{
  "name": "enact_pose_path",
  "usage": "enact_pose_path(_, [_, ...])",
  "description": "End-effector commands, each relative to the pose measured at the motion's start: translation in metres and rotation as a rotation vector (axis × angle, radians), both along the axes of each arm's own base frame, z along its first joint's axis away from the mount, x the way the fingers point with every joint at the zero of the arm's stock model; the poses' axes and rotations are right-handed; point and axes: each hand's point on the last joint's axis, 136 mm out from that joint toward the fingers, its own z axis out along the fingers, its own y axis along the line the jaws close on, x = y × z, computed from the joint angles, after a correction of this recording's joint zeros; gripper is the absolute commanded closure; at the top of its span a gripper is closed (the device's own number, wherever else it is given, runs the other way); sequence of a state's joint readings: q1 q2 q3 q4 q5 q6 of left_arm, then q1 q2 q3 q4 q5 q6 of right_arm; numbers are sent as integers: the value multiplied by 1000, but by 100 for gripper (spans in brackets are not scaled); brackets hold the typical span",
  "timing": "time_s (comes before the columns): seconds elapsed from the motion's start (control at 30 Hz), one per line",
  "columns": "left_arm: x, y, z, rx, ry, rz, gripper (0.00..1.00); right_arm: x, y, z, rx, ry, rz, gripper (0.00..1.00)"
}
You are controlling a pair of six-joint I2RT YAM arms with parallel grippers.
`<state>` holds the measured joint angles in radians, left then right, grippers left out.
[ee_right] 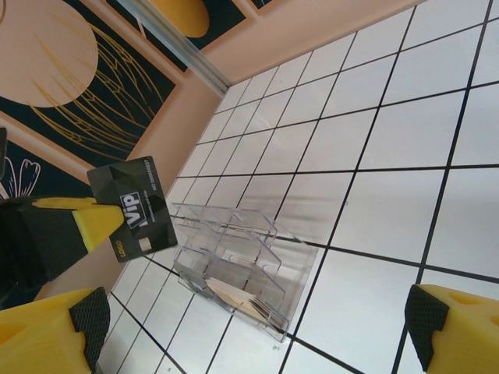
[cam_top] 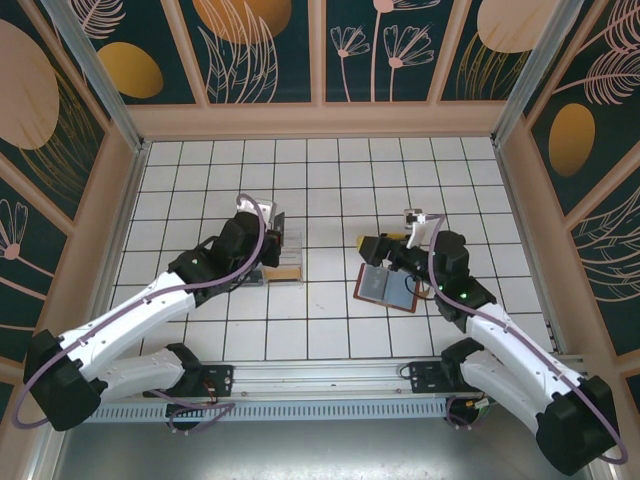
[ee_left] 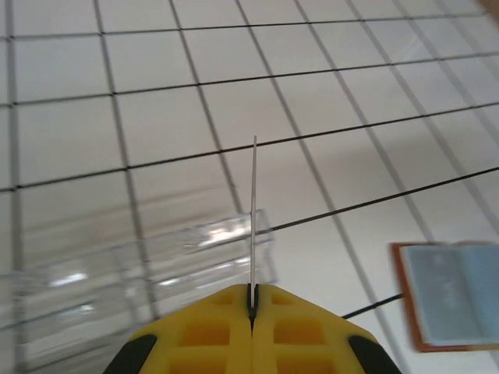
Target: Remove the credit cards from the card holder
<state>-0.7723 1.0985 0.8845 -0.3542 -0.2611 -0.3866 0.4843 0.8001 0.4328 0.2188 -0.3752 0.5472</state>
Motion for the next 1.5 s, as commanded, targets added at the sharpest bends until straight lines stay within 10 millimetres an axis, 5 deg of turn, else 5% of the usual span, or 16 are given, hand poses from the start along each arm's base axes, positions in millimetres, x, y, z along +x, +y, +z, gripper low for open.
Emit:
enact_pose_path(0.0, [2, 19, 5, 334, -85, -128, 100, -2, -6, 21, 14, -64, -29, 1])
enact_pose_path(0.17, [0, 26, -12, 630, -111, -330, 100, -6, -18, 29, 22, -90, -85, 1])
enact_pose_path(0.3, [-13, 39, -48, 858, -7, -511, 100, -11, -26, 34, 41, -120, -112, 1])
enact_pose_path(0.57, [-33, 60, -54, 1030, -1, -692, 100, -16, -26, 33, 57, -117, -101, 1])
enact_pose_path(0.8, [-54, 91, -91, 1212, 58, -829, 100, -15, -28, 30, 49, -109, -111, 1])
enact_pose_path(1.47, [-52, 78, -129, 1183, 3, -885, 100, -14, -30, 23, 47, -95, -128, 1])
